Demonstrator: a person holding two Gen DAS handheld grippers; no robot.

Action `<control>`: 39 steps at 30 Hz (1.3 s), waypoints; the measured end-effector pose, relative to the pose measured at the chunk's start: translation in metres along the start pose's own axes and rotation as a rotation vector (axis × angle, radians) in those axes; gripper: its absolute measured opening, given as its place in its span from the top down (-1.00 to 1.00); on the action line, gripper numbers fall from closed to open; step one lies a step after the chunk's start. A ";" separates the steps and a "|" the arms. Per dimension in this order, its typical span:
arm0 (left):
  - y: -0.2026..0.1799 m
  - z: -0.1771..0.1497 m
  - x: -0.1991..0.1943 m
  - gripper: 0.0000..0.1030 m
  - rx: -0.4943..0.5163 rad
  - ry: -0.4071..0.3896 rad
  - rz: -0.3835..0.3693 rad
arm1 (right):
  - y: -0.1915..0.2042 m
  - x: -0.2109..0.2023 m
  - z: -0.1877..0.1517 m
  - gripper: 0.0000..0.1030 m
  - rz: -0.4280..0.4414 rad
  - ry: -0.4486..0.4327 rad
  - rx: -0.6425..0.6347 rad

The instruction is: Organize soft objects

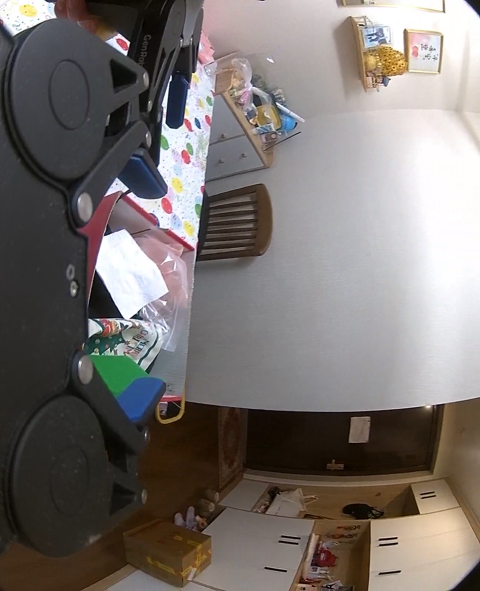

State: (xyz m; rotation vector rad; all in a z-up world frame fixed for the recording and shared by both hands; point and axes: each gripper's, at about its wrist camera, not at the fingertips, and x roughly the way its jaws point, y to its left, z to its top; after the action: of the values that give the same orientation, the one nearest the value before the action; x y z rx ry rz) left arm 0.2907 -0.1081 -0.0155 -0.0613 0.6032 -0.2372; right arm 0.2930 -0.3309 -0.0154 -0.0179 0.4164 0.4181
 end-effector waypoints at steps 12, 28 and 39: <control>-0.004 -0.012 -0.025 -0.99 -0.030 -0.054 0.024 | 0.015 -0.018 -0.011 -1.00 -0.018 -0.025 0.020; -0.018 -0.018 -0.039 -0.99 0.015 -0.088 0.019 | 0.019 -0.024 -0.018 -1.00 -0.010 -0.031 0.060; -0.016 -0.018 -0.040 -0.99 0.001 -0.090 0.014 | 0.021 -0.024 -0.016 -1.00 -0.008 -0.027 0.067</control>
State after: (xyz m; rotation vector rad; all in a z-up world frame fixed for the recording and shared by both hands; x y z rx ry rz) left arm 0.2448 -0.1138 -0.0061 -0.0667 0.5138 -0.2202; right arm 0.2586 -0.3229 -0.0189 0.0509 0.4032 0.3965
